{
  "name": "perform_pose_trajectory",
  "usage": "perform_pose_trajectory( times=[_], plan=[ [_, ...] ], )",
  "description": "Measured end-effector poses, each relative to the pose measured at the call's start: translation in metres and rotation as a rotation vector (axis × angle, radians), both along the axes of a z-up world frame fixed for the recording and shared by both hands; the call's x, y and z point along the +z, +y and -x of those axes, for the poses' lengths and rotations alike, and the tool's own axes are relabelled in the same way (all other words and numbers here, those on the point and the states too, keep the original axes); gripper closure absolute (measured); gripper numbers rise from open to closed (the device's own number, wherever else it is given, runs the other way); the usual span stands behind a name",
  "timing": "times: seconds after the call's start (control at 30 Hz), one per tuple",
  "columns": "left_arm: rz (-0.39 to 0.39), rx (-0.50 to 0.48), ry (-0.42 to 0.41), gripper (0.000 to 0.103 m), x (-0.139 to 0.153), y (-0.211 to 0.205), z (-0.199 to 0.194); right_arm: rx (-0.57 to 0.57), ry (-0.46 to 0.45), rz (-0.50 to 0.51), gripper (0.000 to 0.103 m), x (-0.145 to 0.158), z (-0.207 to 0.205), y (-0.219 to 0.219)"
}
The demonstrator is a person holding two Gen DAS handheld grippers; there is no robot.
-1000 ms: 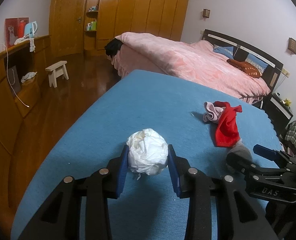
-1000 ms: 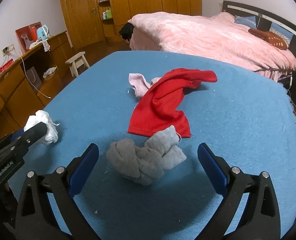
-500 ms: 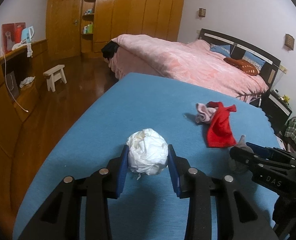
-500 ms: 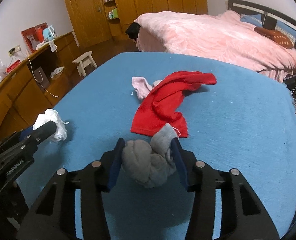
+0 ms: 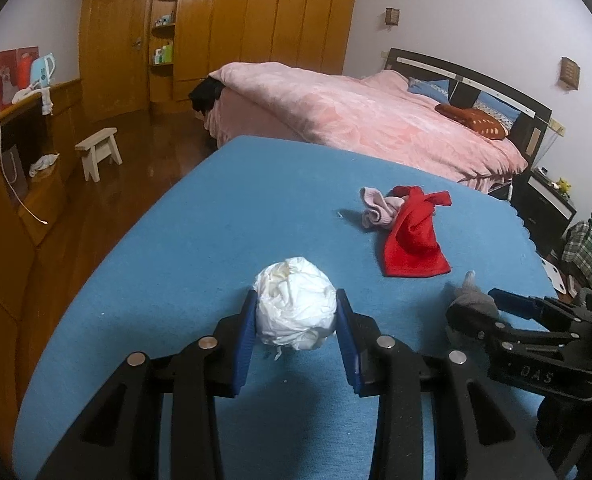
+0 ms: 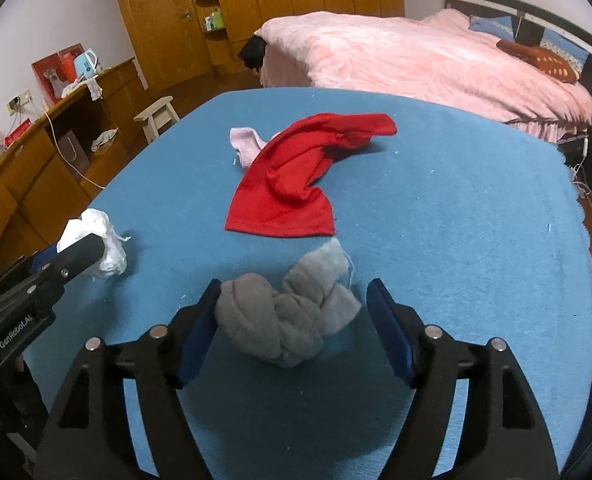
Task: Collect trash
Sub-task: 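Grasp the grey sock with the right tool while the left tool holds the tissue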
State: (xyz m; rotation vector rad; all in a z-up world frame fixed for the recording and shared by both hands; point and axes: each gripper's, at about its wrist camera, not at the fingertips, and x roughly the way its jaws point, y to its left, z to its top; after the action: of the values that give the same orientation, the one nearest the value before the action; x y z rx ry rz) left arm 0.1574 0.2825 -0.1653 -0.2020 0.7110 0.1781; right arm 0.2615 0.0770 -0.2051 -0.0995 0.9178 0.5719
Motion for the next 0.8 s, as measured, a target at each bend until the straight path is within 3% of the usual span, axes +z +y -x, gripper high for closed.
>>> perform_pose_trajectory(
  times=[0.13,0.23,0.43,0.8],
  plan=[
    [-0.001,0.0,0.001,0.066,0.0,0.001,-0.001,0.034,0.017,-0.015,0.05,-0.003,0.006,0.003],
    [0.0,0.0,-0.001,0.066,0.0,0.001,-0.001,0.046,0.003,-0.028,0.055,0.005,0.008,0.002],
    [-0.004,-0.007,-0.018,0.066,0.008,-0.004,-0.001,0.038,-0.033,-0.077,0.057,0.032,0.01,-0.011],
    [-0.025,-0.079,-0.081,0.066,0.05,-0.048,0.002,-0.015,-0.146,-0.12,0.057,0.093,0.022,-0.06]
  ],
)
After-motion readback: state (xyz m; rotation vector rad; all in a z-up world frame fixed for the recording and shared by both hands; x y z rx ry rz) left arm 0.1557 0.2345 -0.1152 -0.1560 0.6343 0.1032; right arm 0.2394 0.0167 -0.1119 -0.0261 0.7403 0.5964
